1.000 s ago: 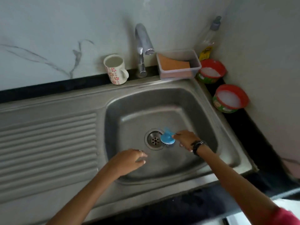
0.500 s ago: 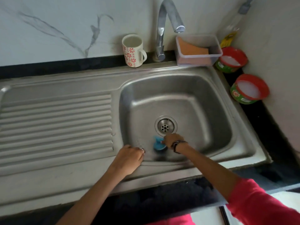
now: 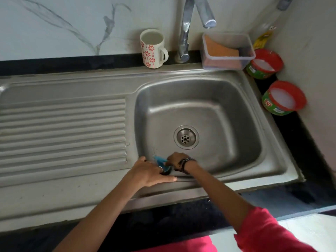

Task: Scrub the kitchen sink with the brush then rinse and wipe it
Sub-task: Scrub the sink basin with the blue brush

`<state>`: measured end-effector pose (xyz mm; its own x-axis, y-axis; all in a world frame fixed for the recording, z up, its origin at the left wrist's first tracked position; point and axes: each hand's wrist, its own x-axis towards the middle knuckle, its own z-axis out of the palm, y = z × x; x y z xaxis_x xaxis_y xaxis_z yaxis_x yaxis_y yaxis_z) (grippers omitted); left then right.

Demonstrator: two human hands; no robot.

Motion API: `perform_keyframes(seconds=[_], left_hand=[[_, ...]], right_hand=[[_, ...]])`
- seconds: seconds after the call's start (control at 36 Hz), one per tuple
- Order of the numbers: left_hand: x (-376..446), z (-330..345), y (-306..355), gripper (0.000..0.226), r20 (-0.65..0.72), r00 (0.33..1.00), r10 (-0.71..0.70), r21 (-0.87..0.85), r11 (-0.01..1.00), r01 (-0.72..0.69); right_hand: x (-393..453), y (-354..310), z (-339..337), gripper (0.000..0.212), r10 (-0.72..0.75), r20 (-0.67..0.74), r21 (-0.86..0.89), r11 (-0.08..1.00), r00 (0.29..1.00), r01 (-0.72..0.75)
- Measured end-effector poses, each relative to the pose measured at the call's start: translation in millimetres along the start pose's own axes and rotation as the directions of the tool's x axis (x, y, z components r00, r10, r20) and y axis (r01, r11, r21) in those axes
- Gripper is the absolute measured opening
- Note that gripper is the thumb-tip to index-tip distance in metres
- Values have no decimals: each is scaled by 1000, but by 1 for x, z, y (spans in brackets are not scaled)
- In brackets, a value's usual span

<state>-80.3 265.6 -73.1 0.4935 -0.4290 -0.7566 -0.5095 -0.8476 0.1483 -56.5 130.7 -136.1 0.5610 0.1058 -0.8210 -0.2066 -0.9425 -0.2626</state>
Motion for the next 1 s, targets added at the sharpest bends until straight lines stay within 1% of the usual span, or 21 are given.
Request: perform_keyframes(seconds=[0.06,0.11,0.19,0.25,0.31,0.36,0.42,0.47,0.5,0.56,0.64,0.69,0.75,0.78,0.81,0.83,0.86,0.92,0.94,1.0], left_hand=[[0,-3,0,83,23,1000,8,-13,1000,-8],[-1,-3,-1,82,27,1000,12,-8,1000,-11],[-2,-3,-1,76,28,1000,13,-18,1000,-13],[-1,-3,-1,77,33,999,12,-22,1000,-11],[0,-3,0,80,45,999,3,-20,1000,-2],[0,-5,0,82,59,998,-10,-10,1000,10],[0,-7,1,83,80,997,-23,-10,1000,24],[0,-9,2,83,114,993,-37,-26,999,40],[0,-10,3,83,133,990,-43,-37,998,49],[0,-13,3,83,174,983,-54,-55,996,64],[0,-16,4,83,214,975,-56,-53,996,69],[1,-17,4,83,225,973,-53,-54,996,67],[2,-16,5,84,226,973,-55,-63,996,70],[2,-15,6,84,219,974,-55,-71,995,72],[3,-14,8,85,209,976,-55,-82,994,73],[4,-12,10,86,194,979,-53,-97,993,73],[6,-11,13,87,176,983,-48,-116,991,69],[10,-9,22,86,151,988,-24,-158,986,48],[12,-9,27,85,147,989,-13,-175,984,39],[17,-12,38,79,147,989,6,-214,977,26]], right_hand=[[-6,18,-8,46,39,-8,-61,997,999,-39],[-19,47,-22,47,138,-71,-102,984,988,-145],[-42,97,-47,42,321,-202,-98,933,925,-346],[-49,118,-56,40,398,-209,-66,906,894,-419],[-49,115,-54,39,384,-174,-52,916,907,-398],[-41,90,-44,39,306,-138,-38,949,942,-314],[-29,55,-28,44,198,-69,8,980,978,-198],[-14,24,-10,49,109,-21,38,993,994,-108],[-10,15,-4,50,100,-28,56,994,995,-98],[-8,14,-3,50,126,-77,70,990,989,-120],[-22,52,-22,50,204,-143,86,977,968,-193],[-35,92,-41,49,316,-216,124,947,924,-295],[-47,128,-55,42,418,-333,86,906,845,-414],[-50,141,-59,38,448,-393,40,881,803,-471],[-51,148,-60,35,457,-430,1,863,779,-506],[-51,150,-58,34,449,-442,-28,858,776,-512],[-50,150,-55,33,436,-438,-47,862,786,-504],[-47,141,-45,33,380,-410,-88,888,829,-451],[-44,135,-40,34,341,-379,-100,909,861,-404],[-37,126,-32,38,265,-267,-85,951,926,-297]])
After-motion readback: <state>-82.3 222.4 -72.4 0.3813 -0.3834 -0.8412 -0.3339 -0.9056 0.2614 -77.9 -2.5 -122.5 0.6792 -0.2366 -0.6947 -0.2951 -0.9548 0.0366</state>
